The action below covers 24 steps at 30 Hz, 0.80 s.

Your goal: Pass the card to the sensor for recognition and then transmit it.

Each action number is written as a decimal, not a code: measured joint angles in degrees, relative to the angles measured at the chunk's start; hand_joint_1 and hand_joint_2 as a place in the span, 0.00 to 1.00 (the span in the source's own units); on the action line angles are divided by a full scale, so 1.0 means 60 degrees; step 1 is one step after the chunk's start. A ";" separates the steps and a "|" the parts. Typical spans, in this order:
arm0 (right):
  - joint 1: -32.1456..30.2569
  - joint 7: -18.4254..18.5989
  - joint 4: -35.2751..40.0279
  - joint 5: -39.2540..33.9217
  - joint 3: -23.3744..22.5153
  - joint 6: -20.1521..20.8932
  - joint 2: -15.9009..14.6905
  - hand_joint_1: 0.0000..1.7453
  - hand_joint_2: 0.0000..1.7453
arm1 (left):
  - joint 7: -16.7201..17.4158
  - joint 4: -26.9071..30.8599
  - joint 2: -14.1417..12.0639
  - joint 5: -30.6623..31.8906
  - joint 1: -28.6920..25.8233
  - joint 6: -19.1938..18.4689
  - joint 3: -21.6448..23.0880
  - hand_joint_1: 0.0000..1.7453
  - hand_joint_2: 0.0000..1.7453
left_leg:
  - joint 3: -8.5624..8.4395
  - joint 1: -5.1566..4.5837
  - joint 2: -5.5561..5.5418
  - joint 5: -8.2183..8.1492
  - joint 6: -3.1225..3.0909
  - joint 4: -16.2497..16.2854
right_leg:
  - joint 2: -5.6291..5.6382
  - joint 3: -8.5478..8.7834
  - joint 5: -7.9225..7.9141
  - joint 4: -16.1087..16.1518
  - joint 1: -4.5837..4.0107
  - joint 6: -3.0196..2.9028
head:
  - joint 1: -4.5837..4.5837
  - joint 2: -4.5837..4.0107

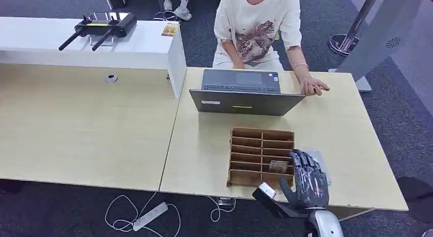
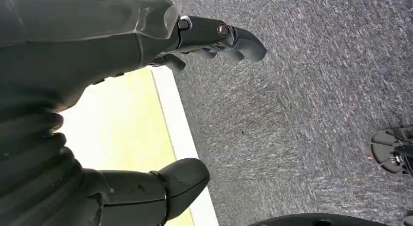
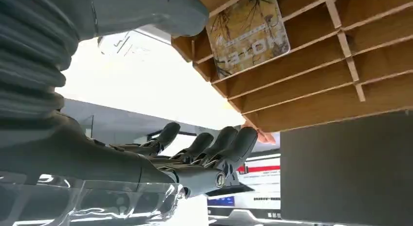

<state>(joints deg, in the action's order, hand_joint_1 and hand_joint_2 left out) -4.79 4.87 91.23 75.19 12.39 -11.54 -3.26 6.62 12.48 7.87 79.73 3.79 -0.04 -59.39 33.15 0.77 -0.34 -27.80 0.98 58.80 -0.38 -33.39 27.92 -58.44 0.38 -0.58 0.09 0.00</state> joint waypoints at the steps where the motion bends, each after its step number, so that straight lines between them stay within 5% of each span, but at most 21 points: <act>1: 0.0016 -0.0004 -0.0015 0.0000 0.0007 0.0011 0.0000 0.35 1.00 | 0.0000 0.0000 0.0000 0.0000 0.0000 0.0000 0.0000 0.00 1.00 | 0.0000 0.0000 0.0000 0.0000 0.0000 0.0000 | 0.0000 0.0000 0.0000 0.0000 0.0000 0.0000 | 0.0000 0.0000; 24: 0.0204 -0.0051 -0.0543 0.0055 0.0455 0.0007 0.0000 0.34 1.00 | 0.0004 0.0000 0.0000 0.0087 -0.0001 0.0000 0.0033 0.00 1.00 | 0.0000 0.0000 0.0000 0.0000 0.0000 0.0000 | 0.0000 0.0000 0.0000 -0.0001 0.0000 0.0000 | 0.0000 0.0000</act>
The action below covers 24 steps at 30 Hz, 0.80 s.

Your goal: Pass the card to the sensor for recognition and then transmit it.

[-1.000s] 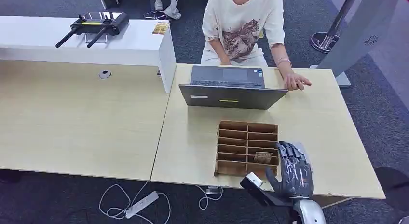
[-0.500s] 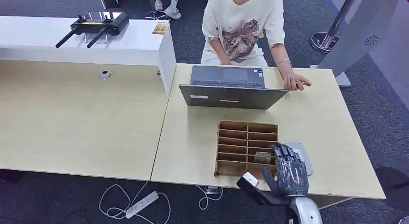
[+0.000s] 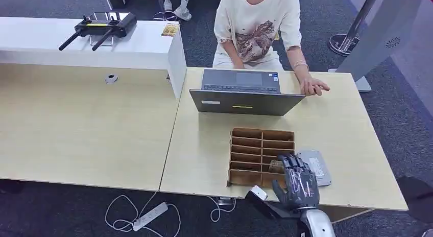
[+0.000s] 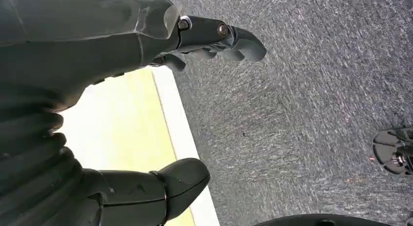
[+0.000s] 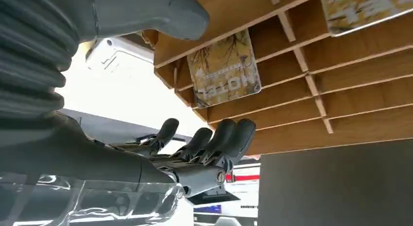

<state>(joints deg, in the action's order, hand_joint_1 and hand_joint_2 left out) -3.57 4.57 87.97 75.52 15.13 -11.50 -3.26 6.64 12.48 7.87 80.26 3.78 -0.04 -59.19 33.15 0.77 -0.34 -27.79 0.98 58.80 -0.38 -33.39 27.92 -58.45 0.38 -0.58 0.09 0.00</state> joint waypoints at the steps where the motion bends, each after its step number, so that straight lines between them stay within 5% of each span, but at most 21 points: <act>1: 0.0002 0.0000 -0.0011 0.0018 0.0014 0.0000 0.0000 0.34 1.00 | -0.0003 0.0000 0.0000 0.0007 -0.0001 -0.0004 0.0004 0.00 1.00 | 0.0000 0.0000 0.0000 0.0000 0.0000 0.0000 | 0.0000 0.0000 0.0000 0.0000 0.0000 0.0000 | 0.0000 0.0000; 24: 0.0041 0.0029 -0.0124 0.0259 0.0266 0.0004 0.0062 0.34 1.00 | 0.0029 0.0000 -0.0004 0.0076 0.0002 -0.0029 0.0018 0.00 1.00 | 0.0000 0.0000 0.0000 0.0000 0.0000 0.0000 | 0.0000 0.0000 0.0000 0.0000 0.0000 0.0000 | 0.0000 0.0000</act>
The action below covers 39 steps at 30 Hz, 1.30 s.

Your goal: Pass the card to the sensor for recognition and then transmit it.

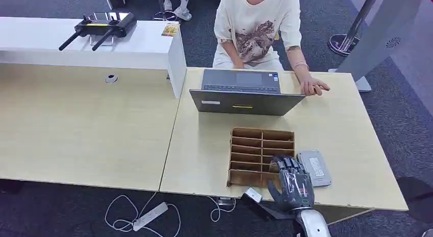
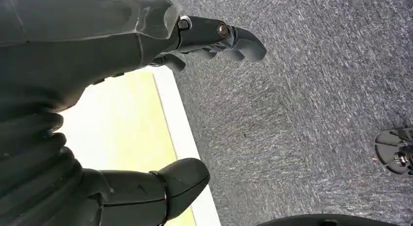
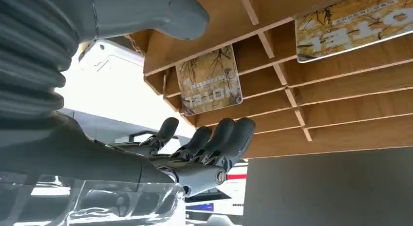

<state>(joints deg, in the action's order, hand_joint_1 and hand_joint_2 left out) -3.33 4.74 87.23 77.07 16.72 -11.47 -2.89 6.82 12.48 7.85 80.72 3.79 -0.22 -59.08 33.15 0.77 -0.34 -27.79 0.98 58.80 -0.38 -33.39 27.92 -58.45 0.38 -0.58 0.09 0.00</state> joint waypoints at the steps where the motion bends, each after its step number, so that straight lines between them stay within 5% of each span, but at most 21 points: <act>1: 0.0002 0.0000 -0.0011 0.0000 0.0004 0.0000 0.0004 0.34 1.00 | 0.0004 0.0000 0.0004 0.0000 0.0000 0.0000 0.0000 0.00 1.00 | 0.0000 0.0000 0.0000 0.0000 0.0000 0.0000 | 0.0000 0.0000 0.0000 0.0000 0.0000 0.0000 | 0.0000 0.0000; 39: -0.0077 0.0080 -0.0277 0.0073 -0.0087 -0.0069 0.0055 0.32 1.00 | -0.0109 0.0000 0.0004 0.0073 -0.0039 0.0044 0.0004 0.00 1.00 | -0.0002 0.0000 0.0001 0.0000 0.0000 0.0000 | 0.0001 -0.0001 0.0000 0.0001 0.0000 0.0000 | 0.0000 0.0000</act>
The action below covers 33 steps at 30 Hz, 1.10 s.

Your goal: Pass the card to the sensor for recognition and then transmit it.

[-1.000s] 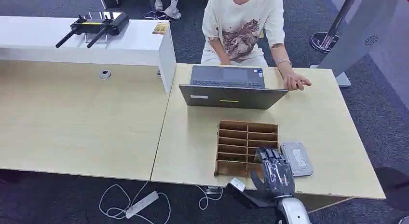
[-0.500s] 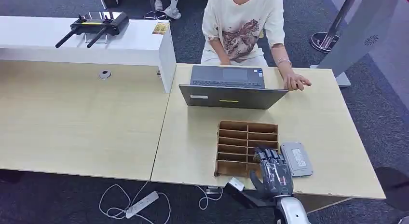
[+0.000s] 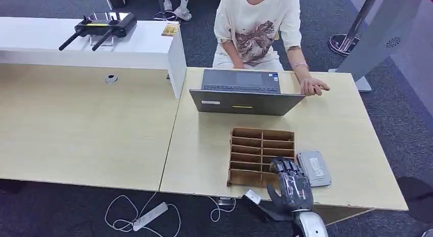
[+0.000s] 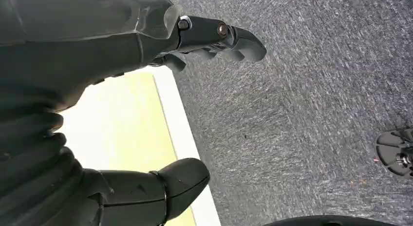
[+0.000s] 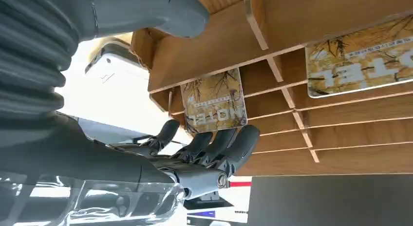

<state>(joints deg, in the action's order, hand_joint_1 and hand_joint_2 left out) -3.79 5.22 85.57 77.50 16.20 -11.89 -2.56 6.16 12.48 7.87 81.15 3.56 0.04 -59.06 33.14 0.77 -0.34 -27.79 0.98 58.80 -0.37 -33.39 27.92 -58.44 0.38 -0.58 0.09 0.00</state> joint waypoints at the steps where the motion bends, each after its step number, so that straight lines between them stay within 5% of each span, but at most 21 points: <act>1: -0.0010 0.0004 0.0014 0.0014 -0.0015 -0.0015 0.0000 0.33 1.00 | -0.0011 0.0000 0.0000 0.0008 -0.0007 0.0000 0.0000 0.00 1.00 | 0.0000 0.0000 0.0000 0.0000 0.0000 0.0000 | 0.0000 0.0000 0.0000 0.0000 0.0000 0.0000 | 0.0000 0.0000; 33: -0.0151 0.0040 0.0321 0.0146 -0.0394 -0.0091 0.0033 0.32 1.00 | -0.0011 0.0000 -0.0047 0.0164 -0.0027 -0.0018 0.0175 0.00 1.00 | 0.0000 0.0000 0.0000 0.0000 0.0000 0.0000 | 0.0000 0.0000 0.0000 -0.0001 0.0000 0.0000 | 0.0000 0.0000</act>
<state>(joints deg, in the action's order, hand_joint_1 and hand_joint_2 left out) -4.69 5.46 87.49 78.38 13.84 -12.44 -2.36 6.10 12.48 7.58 82.14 3.40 -0.07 -58.01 33.14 0.77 -0.33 -27.79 0.98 58.80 -0.37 -33.39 27.92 -58.44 0.38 -0.59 0.09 0.00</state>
